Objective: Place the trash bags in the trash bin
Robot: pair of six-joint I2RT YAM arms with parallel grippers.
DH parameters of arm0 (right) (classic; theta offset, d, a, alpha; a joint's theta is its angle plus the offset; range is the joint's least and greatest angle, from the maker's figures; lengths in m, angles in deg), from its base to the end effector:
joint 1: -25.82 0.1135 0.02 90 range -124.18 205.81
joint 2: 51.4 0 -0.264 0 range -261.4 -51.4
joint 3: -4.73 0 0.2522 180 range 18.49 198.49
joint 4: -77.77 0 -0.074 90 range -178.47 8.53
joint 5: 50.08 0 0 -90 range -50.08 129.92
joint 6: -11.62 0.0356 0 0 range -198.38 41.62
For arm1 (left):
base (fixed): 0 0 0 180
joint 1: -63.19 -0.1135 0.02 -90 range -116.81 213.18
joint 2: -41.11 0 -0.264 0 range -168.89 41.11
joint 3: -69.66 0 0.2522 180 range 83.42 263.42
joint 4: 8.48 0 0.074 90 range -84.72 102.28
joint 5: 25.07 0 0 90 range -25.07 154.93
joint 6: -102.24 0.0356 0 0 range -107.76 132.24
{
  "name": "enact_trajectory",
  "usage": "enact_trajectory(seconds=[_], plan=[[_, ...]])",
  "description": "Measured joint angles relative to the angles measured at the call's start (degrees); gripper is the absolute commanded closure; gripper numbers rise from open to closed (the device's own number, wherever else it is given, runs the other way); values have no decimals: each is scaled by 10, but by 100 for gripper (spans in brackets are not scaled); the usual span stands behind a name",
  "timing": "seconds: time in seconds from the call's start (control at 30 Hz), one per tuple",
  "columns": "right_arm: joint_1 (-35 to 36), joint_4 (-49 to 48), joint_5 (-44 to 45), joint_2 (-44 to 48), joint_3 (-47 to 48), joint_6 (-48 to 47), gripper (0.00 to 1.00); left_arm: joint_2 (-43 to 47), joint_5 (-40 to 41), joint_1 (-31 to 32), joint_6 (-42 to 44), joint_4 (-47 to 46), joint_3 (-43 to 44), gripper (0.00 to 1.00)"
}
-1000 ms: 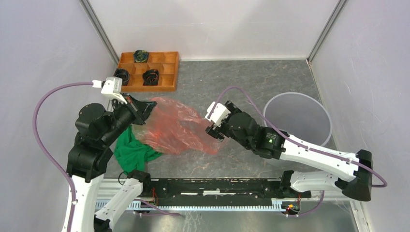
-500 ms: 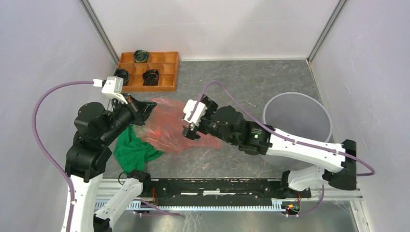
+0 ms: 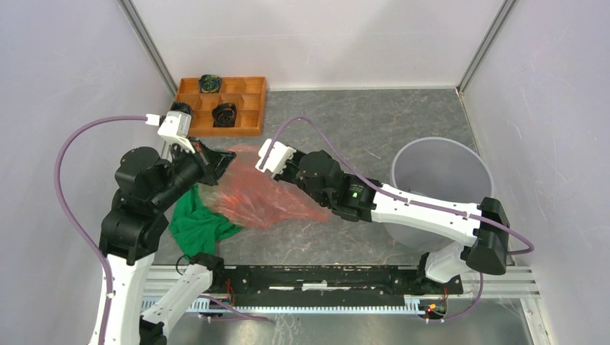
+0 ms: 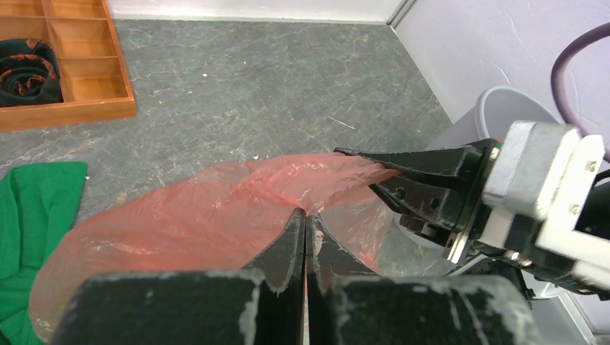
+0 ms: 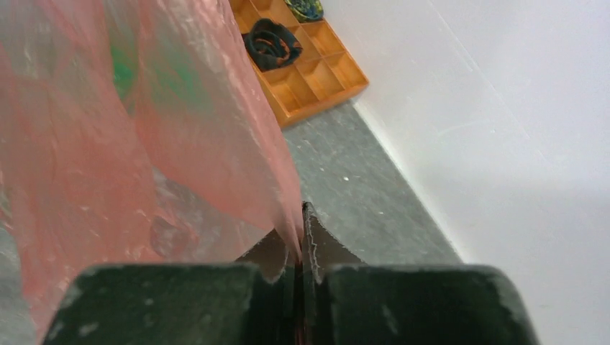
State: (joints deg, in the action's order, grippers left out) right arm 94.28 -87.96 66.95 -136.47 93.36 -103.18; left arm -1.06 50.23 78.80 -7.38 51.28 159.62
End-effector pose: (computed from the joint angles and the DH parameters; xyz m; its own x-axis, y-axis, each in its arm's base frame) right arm 0.1446 0.3223 0.3725 0.2168 -0.4683 -0.8565 -0.6319 0.6014 -0.4888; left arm 0.0937 -0.0356 0.4550 -0.3558 -0.2378 -0.9038 0.4033 0.8333 -0.3781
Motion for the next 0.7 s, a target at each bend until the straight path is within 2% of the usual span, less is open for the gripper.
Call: enact_trajectory(seconds=[0.03, 0.07, 0.17, 0.2, 0.23, 0.43, 0.53, 0.7], plan=[[-4, -5, -5, 0, -1, 5, 100, -3, 1, 0, 0, -2, -1, 87], [-9, -14, -13, 2, -4, 22, 100, -7, 4, 0, 0, -4, -3, 74], [-37, -24, -39, 17, -27, 88, 100, -29, 22, 0, -1, -12, -5, 23], [-51, -19, -48, 24, -33, 116, 100, -41, 29, 0, -2, -16, -5, 10], [-64, -14, -51, 28, -35, 140, 100, -55, 42, 0, -6, -19, -5, 2], [-112, 61, -2, 46, -35, 292, 100, -94, 67, -1, -23, -34, -26, 0], [-112, 72, 32, 71, -55, 354, 100, -48, 44, -1, -43, -50, -74, 0], [-114, 74, 61, 112, -87, 414, 100, 88, -56, -1, -138, -128, -224, 0]])
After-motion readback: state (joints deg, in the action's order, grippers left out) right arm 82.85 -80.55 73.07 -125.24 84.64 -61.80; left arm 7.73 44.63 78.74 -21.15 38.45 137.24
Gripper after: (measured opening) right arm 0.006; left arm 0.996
